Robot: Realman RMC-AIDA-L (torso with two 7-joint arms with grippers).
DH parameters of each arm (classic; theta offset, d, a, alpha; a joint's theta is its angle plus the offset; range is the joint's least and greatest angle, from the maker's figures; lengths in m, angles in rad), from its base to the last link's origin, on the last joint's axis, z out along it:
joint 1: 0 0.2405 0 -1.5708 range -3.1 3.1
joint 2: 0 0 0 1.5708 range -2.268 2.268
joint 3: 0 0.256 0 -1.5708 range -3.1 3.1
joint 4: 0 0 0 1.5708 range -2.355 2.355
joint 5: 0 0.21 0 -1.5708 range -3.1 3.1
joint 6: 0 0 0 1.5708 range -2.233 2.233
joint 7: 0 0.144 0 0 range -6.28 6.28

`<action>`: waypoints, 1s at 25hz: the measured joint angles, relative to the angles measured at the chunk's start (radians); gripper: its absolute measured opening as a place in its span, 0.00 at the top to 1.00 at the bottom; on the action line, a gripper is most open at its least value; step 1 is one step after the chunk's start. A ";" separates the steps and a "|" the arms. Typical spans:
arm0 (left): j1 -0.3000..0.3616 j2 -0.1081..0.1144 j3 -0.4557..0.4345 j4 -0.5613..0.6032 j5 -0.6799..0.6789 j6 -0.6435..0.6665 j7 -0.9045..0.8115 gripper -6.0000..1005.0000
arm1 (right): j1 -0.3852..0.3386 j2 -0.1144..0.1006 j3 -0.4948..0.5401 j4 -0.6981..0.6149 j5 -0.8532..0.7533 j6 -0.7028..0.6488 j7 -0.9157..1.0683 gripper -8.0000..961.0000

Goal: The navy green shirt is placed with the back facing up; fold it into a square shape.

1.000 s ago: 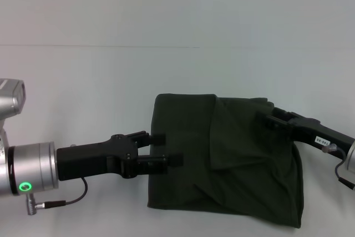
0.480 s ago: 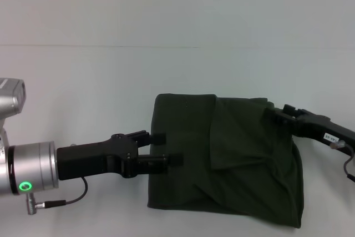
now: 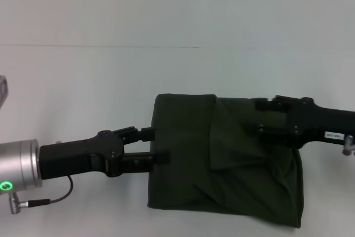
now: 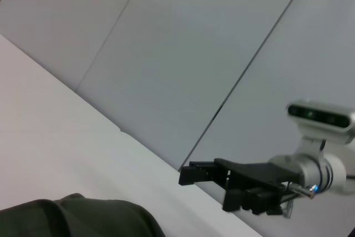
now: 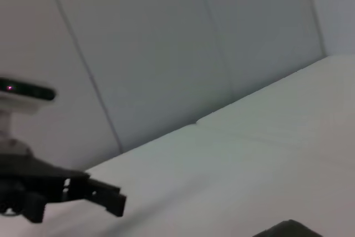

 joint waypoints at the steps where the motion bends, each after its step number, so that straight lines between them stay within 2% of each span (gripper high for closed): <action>1: 0.004 0.001 0.000 0.005 0.000 0.003 0.000 0.05 | 0.006 0.000 -0.051 -0.044 -0.004 0.002 0.025 0.20; 6: 0.020 0.005 0.000 0.038 0.003 0.036 0.005 0.05 | 0.029 0.002 -0.267 -0.273 -0.094 0.061 0.217 0.20; 11: 0.043 0.009 0.001 0.100 0.004 0.060 0.034 0.05 | 0.055 0.004 -0.438 -0.505 -0.237 0.048 0.467 0.21; 14: 0.050 0.016 0.000 0.134 0.005 0.067 0.044 0.05 | 0.102 0.007 -0.511 -0.587 -0.347 0.043 0.609 0.21; 20: 0.072 0.016 -0.019 0.182 0.007 0.111 0.059 0.05 | 0.236 0.017 -0.630 -0.613 -0.571 -0.043 0.813 0.21; 25: 0.075 0.014 -0.030 0.186 0.007 0.115 0.064 0.05 | 0.305 0.029 -0.738 -0.601 -0.693 -0.050 0.908 0.21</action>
